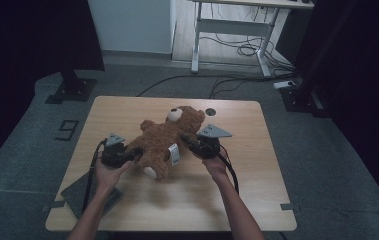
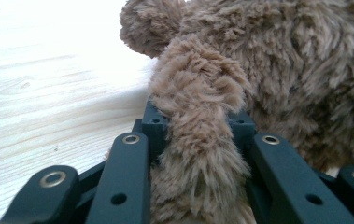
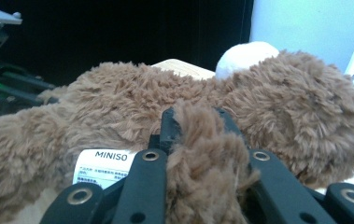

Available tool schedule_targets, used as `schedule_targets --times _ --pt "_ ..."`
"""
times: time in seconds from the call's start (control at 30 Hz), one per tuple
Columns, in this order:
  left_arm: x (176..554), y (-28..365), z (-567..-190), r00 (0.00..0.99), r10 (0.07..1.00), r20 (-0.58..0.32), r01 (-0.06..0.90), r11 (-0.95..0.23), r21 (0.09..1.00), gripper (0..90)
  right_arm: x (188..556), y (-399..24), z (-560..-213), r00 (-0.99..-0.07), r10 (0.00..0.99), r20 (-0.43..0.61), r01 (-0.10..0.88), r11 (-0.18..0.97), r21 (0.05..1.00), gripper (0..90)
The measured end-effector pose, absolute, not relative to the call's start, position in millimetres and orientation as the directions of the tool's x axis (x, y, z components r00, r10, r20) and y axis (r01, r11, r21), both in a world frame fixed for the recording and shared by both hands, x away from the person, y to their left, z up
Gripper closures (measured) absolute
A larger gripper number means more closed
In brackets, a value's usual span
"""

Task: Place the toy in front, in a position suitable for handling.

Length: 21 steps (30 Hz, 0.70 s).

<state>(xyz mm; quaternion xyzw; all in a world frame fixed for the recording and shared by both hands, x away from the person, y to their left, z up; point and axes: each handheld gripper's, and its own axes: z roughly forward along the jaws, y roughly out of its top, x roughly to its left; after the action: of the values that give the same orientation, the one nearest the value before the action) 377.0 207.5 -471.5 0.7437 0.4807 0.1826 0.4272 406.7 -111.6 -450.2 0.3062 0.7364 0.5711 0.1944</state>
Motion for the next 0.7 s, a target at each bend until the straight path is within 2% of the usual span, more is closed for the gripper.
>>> schedule_targets --times 0.7 --pt "394.2 169.7 -459.4 0.584 0.805 -0.105 0.522 -0.273 0.808 68.9 359.7 -156.5 -462.9 -0.697 0.712 0.085 0.247 0.128 0.961 77.7"
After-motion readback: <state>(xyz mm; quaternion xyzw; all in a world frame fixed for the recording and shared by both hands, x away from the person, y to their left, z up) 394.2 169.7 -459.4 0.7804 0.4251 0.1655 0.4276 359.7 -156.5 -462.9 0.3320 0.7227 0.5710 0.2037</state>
